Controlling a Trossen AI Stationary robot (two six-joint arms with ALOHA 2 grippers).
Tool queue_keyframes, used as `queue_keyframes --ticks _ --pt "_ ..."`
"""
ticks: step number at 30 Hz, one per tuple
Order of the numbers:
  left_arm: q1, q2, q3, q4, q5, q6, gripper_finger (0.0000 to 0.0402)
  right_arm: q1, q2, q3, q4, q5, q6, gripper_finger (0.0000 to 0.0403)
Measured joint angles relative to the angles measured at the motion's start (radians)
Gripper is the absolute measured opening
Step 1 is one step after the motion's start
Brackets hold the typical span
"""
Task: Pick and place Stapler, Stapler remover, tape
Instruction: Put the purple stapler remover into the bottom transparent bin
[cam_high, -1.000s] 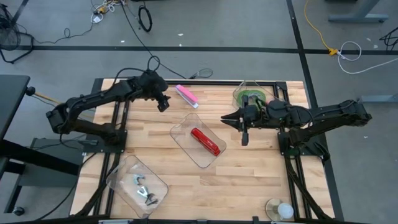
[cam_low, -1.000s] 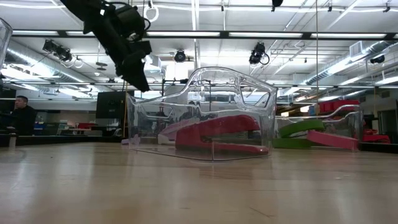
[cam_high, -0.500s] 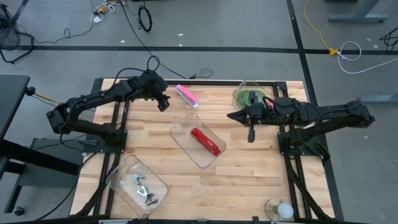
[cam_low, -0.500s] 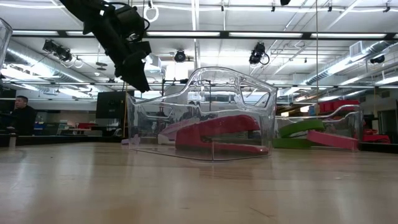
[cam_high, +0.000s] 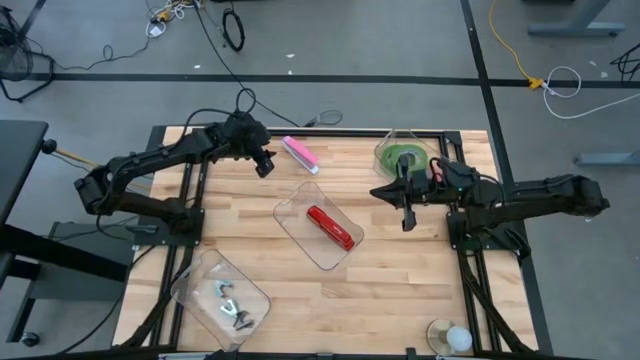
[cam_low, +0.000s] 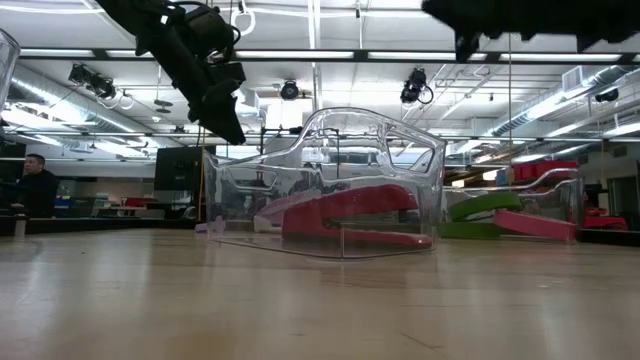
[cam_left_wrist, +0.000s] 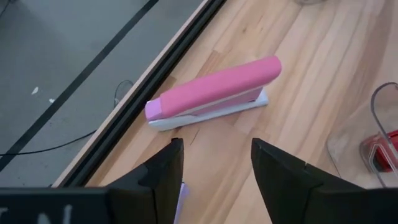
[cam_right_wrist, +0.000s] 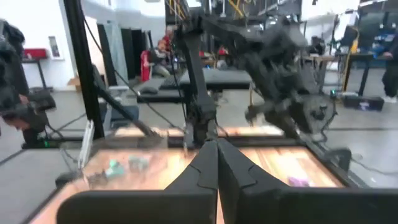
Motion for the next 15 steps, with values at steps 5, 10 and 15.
queue_keyframes --ticks 5,10,15 --pt "0.000 0.000 0.000 0.000 0.000 0.000 0.0182 -0.045 -0.083 -0.139 0.039 -0.012 0.010 0.0000" --pt "0.000 0.000 0.000 0.000 0.000 0.000 0.0177 -0.068 -0.196 -0.242 0.071 -0.048 0.042 0.0000" --pt "0.000 0.000 0.000 0.000 -0.001 0.000 0.0177 -0.065 -0.254 -0.292 0.030 0.015 0.061 0.0000"
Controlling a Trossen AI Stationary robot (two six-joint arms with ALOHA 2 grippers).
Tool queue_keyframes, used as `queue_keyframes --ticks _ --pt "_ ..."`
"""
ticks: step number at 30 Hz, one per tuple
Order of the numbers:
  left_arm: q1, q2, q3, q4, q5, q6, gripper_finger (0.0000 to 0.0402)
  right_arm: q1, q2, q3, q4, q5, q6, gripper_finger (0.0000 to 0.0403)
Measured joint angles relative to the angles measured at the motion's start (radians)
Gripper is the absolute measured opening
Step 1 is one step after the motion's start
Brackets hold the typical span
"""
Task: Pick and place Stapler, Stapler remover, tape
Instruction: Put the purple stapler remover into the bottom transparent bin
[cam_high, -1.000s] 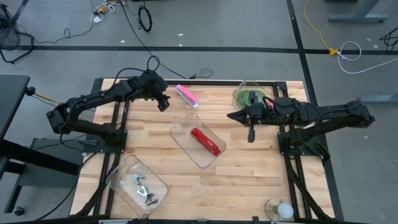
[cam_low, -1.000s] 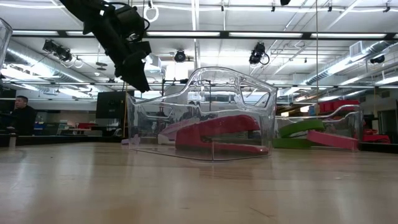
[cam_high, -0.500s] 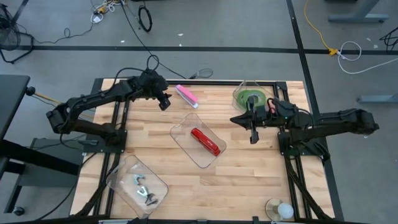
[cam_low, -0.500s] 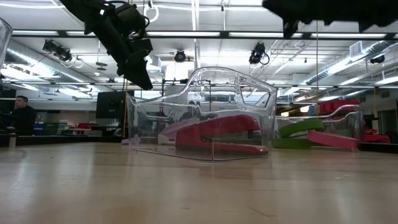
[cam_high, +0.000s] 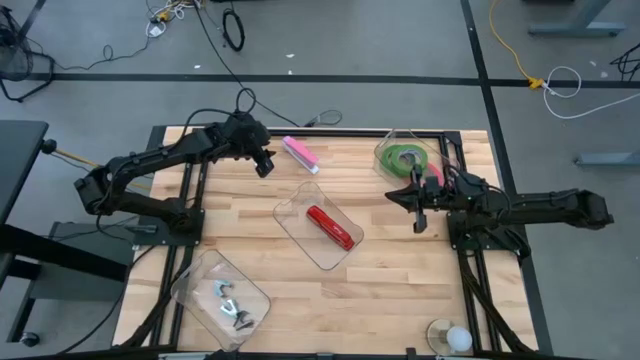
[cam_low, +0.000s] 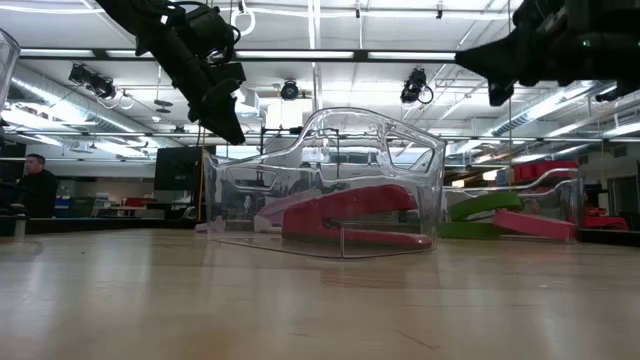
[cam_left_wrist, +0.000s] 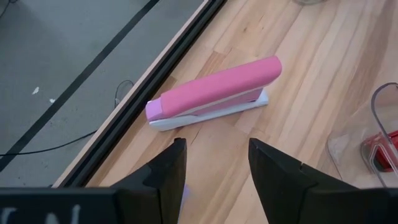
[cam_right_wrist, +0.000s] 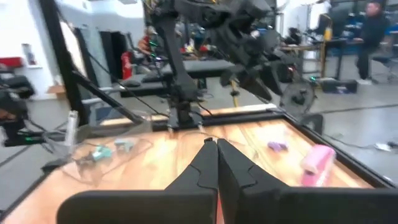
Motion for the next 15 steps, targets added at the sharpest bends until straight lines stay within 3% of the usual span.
queue_keyframes --ticks 15 --pt "0.000 0.000 0.000 0.019 -0.011 0.002 0.0177 0.129 -0.058 -0.060 0.027 0.100 -0.036 0.0000"
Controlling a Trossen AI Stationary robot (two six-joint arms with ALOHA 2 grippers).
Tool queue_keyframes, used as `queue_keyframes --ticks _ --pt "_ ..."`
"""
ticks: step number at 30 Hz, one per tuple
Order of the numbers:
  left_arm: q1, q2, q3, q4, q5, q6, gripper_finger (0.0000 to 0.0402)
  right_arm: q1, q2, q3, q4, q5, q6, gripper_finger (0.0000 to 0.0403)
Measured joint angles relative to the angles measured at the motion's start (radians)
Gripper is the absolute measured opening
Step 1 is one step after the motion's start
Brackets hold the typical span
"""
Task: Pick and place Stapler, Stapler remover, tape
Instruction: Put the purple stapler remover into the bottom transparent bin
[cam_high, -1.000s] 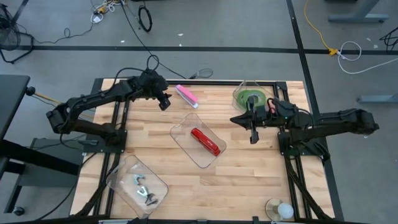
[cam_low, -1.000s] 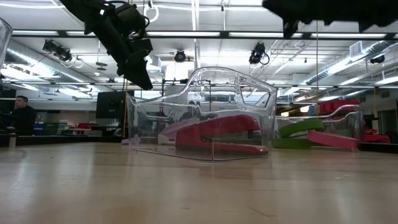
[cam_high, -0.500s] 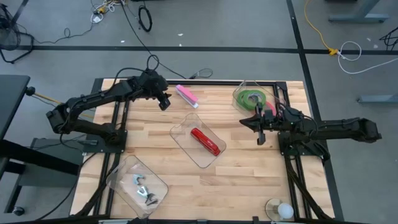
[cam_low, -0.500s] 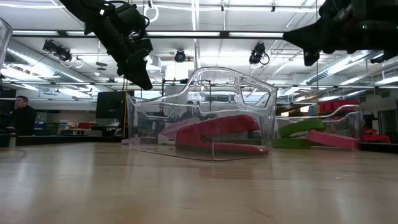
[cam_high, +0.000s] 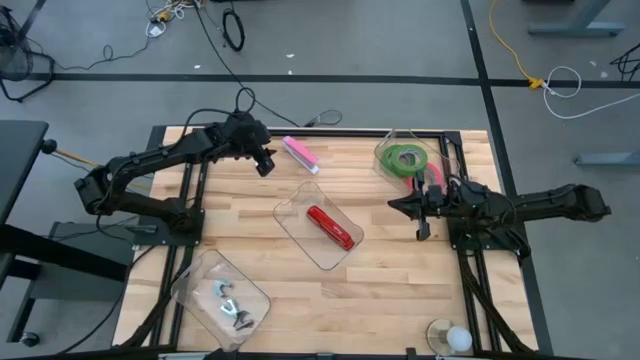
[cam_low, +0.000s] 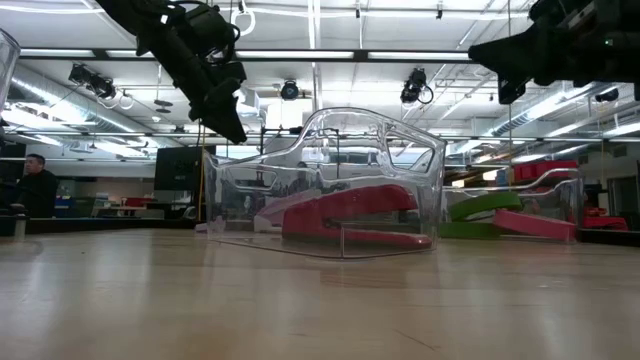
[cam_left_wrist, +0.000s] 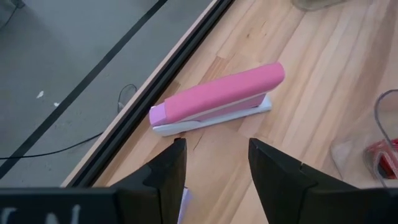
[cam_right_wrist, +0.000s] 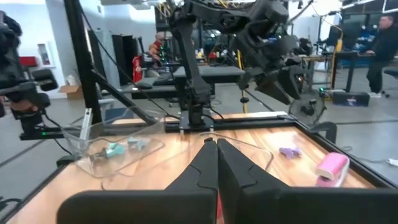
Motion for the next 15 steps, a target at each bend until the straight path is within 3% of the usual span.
queue_keyframes --ticks 15 --pt "0.001 0.000 0.000 0.028 -0.020 0.050 0.0177 0.033 -0.132 -0.133 0.059 -0.020 -0.003 0.0000"
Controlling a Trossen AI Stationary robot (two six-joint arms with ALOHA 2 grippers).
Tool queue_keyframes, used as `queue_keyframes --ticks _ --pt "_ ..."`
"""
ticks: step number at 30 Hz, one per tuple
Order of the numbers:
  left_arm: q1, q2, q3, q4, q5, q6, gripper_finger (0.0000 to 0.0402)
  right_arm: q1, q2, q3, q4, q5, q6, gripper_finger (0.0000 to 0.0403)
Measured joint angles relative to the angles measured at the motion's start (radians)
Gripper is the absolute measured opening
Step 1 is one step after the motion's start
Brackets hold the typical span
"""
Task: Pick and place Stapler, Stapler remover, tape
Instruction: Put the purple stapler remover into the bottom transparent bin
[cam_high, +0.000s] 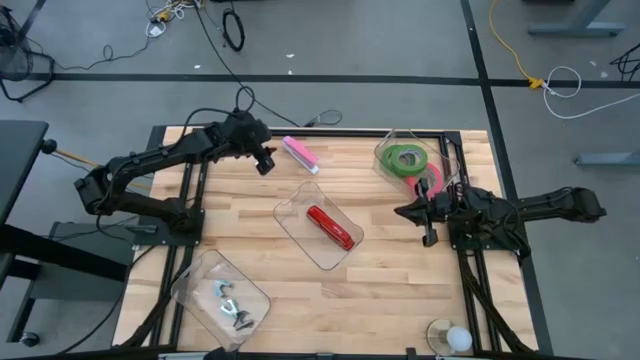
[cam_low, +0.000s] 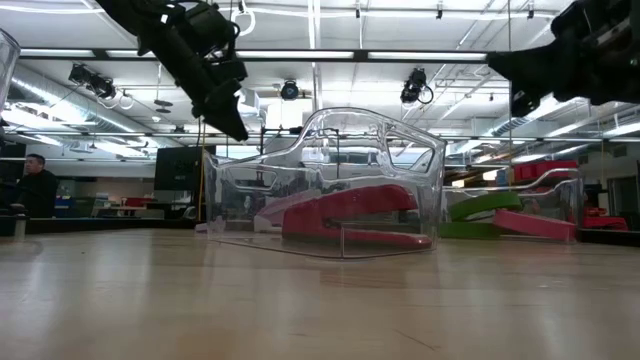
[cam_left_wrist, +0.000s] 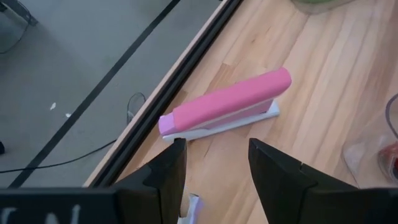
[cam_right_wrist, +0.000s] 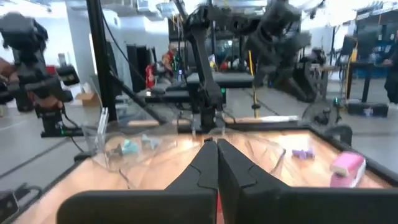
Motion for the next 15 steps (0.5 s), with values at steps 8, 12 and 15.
queue_keyframes --ticks 8,12,15 --pt "0.000 0.000 0.000 0.013 0.000 0.000 0.0177 0.000 -0.035 0.000 -0.098 -0.001 -0.071 0.0000" --pt "0.000 0.000 0.000 0.012 0.000 0.000 0.0177 0.000 -0.035 0.000 -0.140 0.007 -0.076 0.0000" --pt "0.000 0.000 0.000 0.012 0.000 0.000 0.0177 0.000 -0.035 0.000 -0.154 0.016 -0.077 0.0000"
